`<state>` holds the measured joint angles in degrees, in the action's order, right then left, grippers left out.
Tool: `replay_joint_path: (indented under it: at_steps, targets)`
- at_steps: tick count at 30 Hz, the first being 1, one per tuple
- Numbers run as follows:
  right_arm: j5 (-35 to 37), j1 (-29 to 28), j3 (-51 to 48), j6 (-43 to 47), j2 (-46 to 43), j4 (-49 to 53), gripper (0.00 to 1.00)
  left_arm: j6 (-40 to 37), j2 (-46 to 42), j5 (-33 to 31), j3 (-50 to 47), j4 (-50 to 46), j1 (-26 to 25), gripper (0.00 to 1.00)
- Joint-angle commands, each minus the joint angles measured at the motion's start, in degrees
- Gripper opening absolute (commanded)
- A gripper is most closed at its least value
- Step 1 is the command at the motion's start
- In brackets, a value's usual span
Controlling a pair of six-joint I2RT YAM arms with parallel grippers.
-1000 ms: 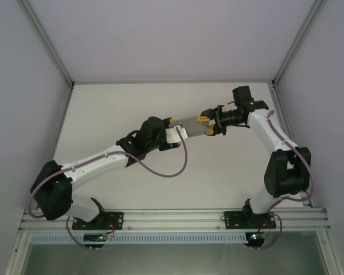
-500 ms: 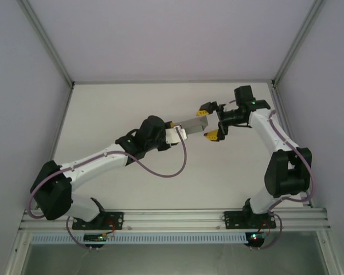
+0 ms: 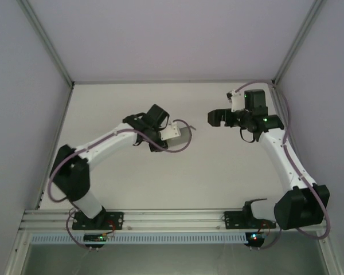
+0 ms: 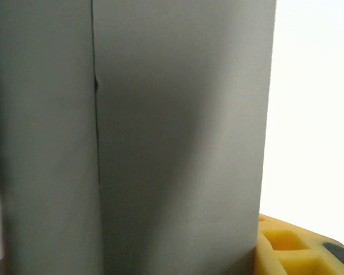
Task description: Assemble paper box
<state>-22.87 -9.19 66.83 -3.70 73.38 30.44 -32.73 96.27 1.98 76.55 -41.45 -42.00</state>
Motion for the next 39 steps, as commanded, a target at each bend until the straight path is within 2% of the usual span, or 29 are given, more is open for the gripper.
replay_joint_path:
  at_steps: [1,6,11,19,29,32,34,35,39]
  targets:
    - [-0.7,-2.6,-0.9,10.7,2.1,-3.4,0.99,1.2,4.8,3.6,5.2,-10.4,0.3,0.2]
    - [2.6,-8.8,1.0,19.5,7.3,2.6,0.99,-0.3,9.0,9.3,8.7,-10.1,1.2,0.21]
    - [0.6,-10.3,3.0,21.2,11.6,3.3,0.9,-1.6,10.2,16.1,8.7,-9.2,3.2,0.23]
    - [-1.0,-12.8,6.9,23.9,17.4,3.9,0.55,-1.9,12.9,15.9,10.0,-10.3,4.0,0.24]
    - [-1.4,-14.0,7.9,25.9,20.5,6.3,0.3,-1.2,13.2,15.6,9.8,-10.0,4.1,0.26]
    - [-0.8,-14.3,8.0,25.9,20.6,6.1,0.17,-0.9,13.2,15.7,9.9,-9.7,4.0,0.25]
    - [-1.1,-14.5,8.5,25.2,20.9,6.5,0.03,-0.6,13.2,15.5,10.1,-9.4,4.0,0.26]
    - [-0.3,-15.0,8.7,24.5,20.9,6.8,0.0,-0.3,13.2,15.1,10.1,-9.1,4.0,0.26]
    - [3.6,-17.2,7.8,19.4,19.3,6.0,0.0,1.7,13.3,12.5,10.2,-7.3,4.0,0.28]
